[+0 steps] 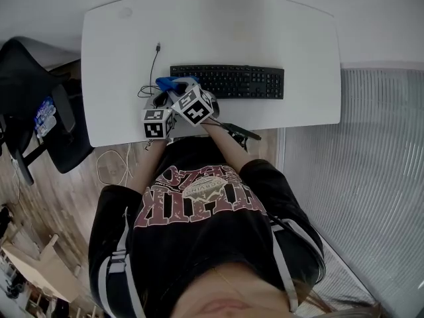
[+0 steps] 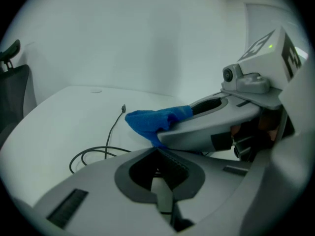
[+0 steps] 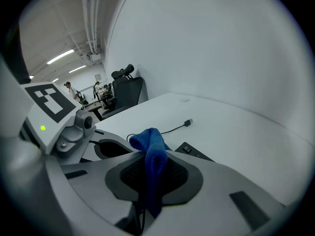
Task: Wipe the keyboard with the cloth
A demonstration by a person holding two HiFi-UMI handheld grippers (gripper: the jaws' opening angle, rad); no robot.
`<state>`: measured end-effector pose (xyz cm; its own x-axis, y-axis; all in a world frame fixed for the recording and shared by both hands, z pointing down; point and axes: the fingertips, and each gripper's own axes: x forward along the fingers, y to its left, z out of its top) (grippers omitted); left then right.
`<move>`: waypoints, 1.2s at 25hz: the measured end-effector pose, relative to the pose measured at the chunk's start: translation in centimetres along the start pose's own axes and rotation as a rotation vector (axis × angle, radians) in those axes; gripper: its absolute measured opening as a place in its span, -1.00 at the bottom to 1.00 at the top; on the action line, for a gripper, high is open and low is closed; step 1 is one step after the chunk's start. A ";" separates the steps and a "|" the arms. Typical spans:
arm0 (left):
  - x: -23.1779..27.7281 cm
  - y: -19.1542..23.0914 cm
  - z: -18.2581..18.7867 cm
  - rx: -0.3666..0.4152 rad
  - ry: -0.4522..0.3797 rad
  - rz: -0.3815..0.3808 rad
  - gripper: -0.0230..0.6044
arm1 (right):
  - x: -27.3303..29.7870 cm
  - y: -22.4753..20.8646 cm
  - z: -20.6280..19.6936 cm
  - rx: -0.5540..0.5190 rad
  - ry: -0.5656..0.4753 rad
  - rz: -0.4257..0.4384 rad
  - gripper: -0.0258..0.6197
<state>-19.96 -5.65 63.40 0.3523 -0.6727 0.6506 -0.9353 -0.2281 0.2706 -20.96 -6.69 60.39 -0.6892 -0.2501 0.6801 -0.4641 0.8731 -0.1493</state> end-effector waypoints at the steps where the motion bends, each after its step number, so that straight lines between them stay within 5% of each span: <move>1: 0.0 0.0 0.0 0.001 0.000 -0.001 -0.83 | 0.1 0.0 -0.1 -0.006 0.003 -0.003 -0.72; 30: 0.3 0.3 -0.4 -0.021 0.001 0.075 -0.83 | -4.1 -4.6 -3.5 0.030 0.011 -0.103 -0.72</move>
<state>-20.15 -5.63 63.93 0.2809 -0.6865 0.6707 -0.9582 -0.1618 0.2358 -14.07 -8.19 60.86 -0.6306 -0.3332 0.7009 -0.5487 0.8301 -0.0991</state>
